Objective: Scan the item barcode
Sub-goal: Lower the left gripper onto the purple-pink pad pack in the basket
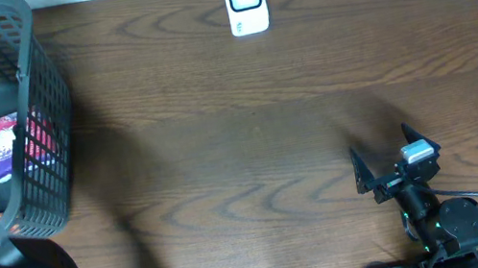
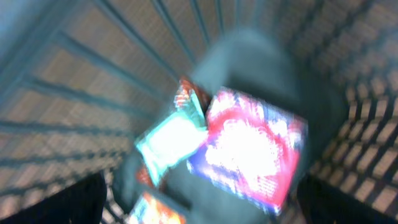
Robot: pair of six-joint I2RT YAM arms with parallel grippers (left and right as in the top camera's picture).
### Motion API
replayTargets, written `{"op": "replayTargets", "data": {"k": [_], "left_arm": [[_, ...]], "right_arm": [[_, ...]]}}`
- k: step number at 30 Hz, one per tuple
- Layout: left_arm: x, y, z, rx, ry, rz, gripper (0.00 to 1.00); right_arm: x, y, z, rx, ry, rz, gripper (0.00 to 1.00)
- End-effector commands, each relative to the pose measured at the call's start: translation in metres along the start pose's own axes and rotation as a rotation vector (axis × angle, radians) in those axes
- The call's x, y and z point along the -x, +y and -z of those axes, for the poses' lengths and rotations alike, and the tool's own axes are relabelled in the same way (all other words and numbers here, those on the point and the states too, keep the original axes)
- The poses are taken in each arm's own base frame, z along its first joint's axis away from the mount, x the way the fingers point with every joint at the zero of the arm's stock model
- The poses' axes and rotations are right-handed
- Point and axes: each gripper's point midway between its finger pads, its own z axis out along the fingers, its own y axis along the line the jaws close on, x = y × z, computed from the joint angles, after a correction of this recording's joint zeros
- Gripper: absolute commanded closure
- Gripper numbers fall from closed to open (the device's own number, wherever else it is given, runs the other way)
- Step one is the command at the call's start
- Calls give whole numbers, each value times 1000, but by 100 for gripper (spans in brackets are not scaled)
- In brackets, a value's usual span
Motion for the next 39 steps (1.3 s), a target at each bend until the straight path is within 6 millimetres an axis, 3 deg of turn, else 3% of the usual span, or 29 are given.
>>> {"op": "replayTargets", "data": {"k": [1,9,39], "left_arm": [[-14,-8,-15,-40,84,3,2],[-35,-10,-33,-34,197,61,2],[-33,-10,-34,-34,186,62,2]], "right_arm": [[0,-1,0,-5,-1,-8,1],[0,-1,0,-5,-1,-8,1],[0,-1,0,-5,0,-7,1]]}}
